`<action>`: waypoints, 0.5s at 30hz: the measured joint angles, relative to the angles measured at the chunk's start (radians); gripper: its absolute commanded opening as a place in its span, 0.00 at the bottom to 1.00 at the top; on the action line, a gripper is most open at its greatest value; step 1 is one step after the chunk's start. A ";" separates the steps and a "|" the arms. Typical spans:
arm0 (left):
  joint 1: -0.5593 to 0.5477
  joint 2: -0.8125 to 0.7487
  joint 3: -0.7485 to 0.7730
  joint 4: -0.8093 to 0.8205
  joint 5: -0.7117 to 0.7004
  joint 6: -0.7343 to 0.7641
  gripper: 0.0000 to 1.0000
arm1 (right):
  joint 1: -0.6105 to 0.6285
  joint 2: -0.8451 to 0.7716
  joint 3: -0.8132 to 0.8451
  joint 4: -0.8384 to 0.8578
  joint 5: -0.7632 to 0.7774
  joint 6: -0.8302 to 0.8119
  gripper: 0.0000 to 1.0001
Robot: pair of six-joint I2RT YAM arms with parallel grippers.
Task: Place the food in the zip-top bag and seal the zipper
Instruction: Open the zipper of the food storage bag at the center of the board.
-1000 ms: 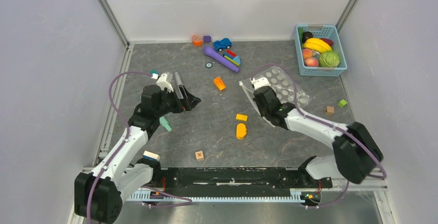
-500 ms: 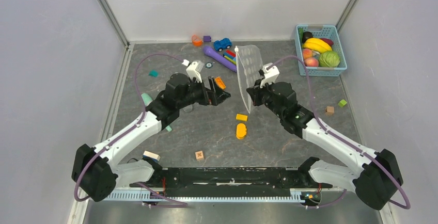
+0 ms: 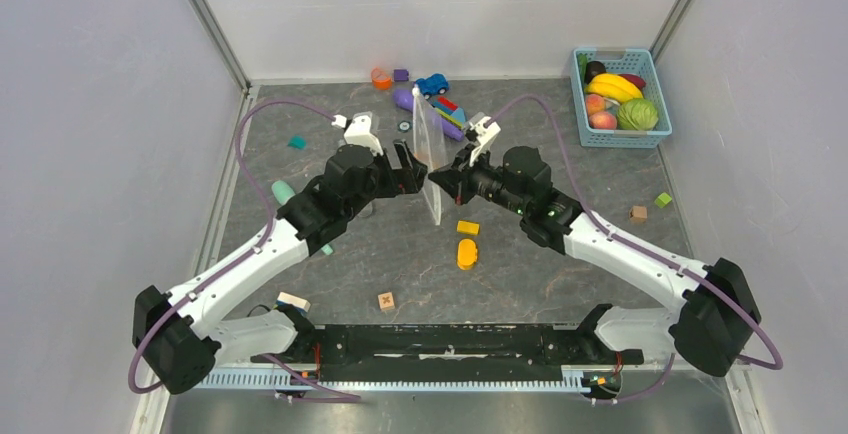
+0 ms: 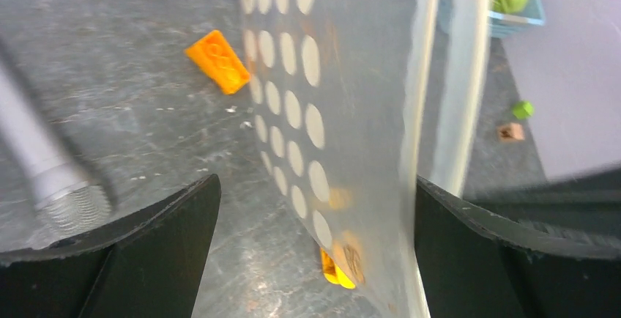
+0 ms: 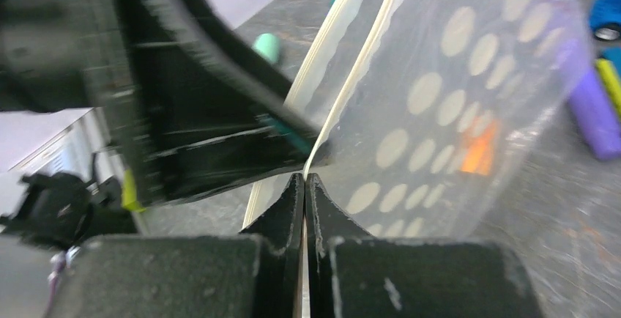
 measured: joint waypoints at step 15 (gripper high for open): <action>-0.005 -0.015 0.000 -0.083 -0.177 -0.004 0.12 | 0.076 0.037 0.023 0.084 -0.093 0.038 0.00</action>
